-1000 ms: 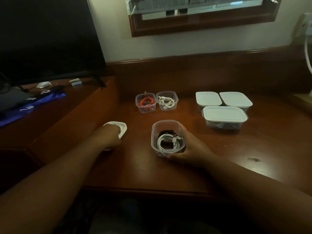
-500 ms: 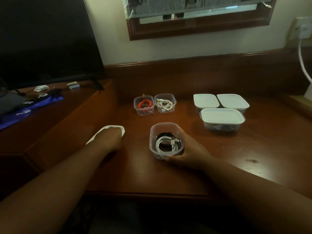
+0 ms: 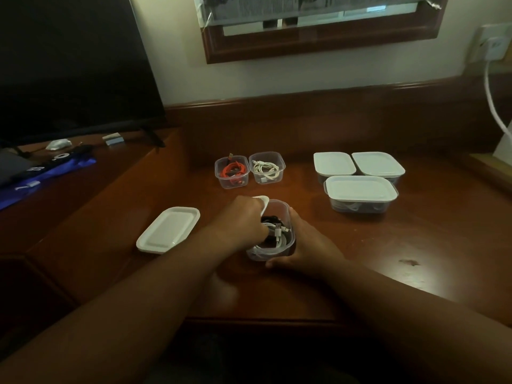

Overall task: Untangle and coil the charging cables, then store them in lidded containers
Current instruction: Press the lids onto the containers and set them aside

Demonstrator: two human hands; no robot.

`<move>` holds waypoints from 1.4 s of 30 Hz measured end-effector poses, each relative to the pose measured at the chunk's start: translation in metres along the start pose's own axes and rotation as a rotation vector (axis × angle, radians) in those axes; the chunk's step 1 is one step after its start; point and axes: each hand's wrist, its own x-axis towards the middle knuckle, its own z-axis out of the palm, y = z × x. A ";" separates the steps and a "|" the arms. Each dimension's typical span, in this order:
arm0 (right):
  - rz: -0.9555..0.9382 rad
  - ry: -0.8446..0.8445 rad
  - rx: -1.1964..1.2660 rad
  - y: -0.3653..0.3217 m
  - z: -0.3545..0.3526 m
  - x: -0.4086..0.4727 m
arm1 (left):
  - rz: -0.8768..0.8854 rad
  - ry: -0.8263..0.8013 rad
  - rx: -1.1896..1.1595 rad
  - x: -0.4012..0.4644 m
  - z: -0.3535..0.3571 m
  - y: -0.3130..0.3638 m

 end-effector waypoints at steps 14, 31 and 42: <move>0.042 0.004 0.104 0.002 -0.008 -0.012 | 0.033 0.173 -0.087 0.019 0.021 0.002; 0.132 0.056 0.365 0.013 -0.013 -0.006 | 0.216 -0.411 -0.043 0.038 0.022 -0.030; 0.116 0.113 0.134 0.008 -0.005 -0.004 | 0.034 -0.274 -0.084 0.033 0.039 -0.027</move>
